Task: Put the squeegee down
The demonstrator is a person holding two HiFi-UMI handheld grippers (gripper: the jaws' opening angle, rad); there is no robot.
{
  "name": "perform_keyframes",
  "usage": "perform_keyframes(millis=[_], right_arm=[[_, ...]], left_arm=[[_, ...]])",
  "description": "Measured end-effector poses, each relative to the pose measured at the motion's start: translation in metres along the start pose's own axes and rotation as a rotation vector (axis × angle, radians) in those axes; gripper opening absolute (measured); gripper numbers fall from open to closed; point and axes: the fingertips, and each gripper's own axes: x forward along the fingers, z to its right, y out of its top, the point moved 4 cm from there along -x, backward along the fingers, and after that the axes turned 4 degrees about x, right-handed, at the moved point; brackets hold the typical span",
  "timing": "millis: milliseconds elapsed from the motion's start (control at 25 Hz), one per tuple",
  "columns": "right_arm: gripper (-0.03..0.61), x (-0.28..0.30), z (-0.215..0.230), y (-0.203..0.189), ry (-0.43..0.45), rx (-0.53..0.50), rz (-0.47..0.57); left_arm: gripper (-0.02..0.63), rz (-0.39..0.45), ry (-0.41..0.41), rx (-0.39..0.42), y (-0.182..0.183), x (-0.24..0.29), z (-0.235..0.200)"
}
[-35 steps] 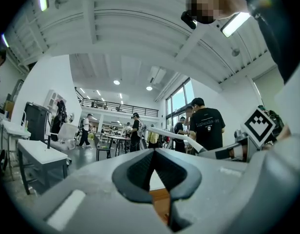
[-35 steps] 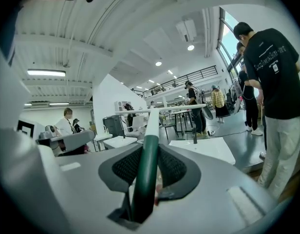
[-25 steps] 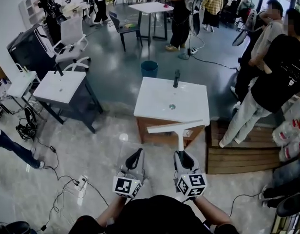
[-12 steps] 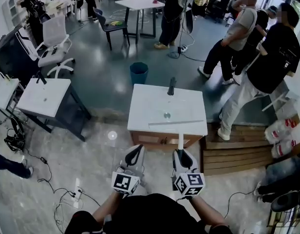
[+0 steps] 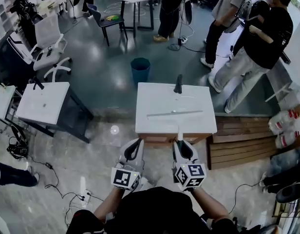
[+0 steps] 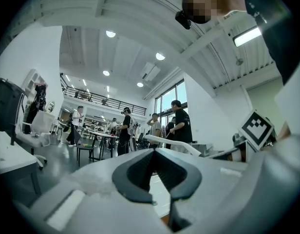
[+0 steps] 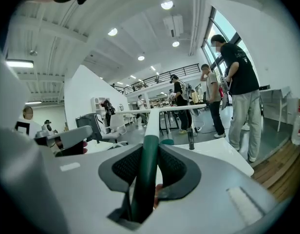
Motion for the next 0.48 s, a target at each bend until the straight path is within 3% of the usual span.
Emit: perform_keyframes(millis=[480], right_arm=[[0.097,0.096,0.01,-0.006,0.042,-0.004,-0.09]], left_arm=[[0.002,-0.022,0.059,0.007,-0.016,0.044,-0.05]])
